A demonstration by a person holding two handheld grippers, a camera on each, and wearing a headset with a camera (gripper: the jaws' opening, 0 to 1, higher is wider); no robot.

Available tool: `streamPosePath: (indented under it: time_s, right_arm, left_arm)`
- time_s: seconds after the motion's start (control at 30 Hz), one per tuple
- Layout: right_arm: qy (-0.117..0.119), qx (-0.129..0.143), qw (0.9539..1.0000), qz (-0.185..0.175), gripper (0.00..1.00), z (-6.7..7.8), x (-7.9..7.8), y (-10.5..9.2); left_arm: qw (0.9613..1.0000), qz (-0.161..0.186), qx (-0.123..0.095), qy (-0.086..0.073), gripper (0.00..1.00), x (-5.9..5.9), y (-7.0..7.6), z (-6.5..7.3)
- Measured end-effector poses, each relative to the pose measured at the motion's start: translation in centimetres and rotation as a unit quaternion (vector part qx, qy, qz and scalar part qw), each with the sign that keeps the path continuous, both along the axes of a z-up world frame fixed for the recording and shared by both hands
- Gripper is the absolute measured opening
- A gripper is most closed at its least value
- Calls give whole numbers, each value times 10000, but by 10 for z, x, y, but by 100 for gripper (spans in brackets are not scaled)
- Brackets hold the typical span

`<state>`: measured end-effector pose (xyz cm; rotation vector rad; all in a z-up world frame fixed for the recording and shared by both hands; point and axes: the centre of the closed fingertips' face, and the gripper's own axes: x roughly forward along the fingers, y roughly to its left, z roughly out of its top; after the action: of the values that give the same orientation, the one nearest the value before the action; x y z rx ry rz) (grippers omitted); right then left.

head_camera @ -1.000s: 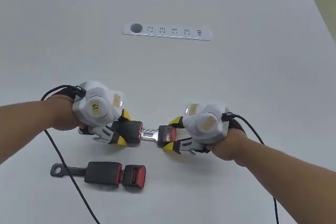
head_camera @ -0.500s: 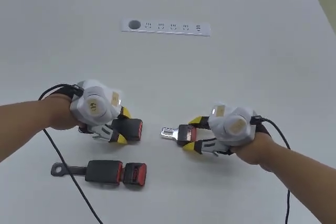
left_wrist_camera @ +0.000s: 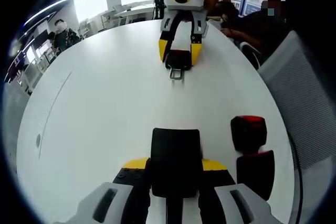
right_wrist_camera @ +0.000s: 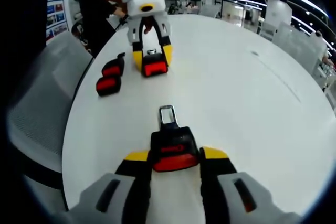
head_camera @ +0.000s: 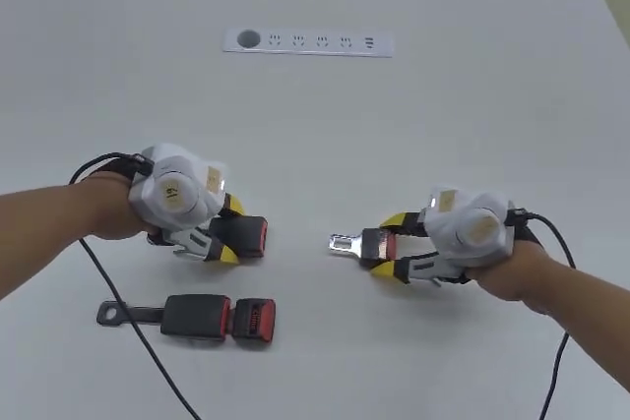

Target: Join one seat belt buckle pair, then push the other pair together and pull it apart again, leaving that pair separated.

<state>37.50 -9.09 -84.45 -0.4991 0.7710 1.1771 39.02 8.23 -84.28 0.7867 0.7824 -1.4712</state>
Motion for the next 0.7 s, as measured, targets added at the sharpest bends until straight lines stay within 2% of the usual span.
streamPosePath:
  time_s: [0.4,0.5,0.63,0.7]
  right_arm:
    - [41,-84,9999,-111,37,0,-2,-23]
    - [107,-27,9997,-229,37,0,0,-25]
    - [101,-104,9998,-153,37,1,-1,-24]
    - [10,-182,9998,-9,38,-1,-3,-24]
  left_arm:
    - [10000,10,34,0,36,0,-1,-1]
    - [10000,-4,54,-15,36,0,-1,0]
    - [10000,61,54,6,36,0,-2,0]
    - [9998,104,140,22,37,1,-3,-1]
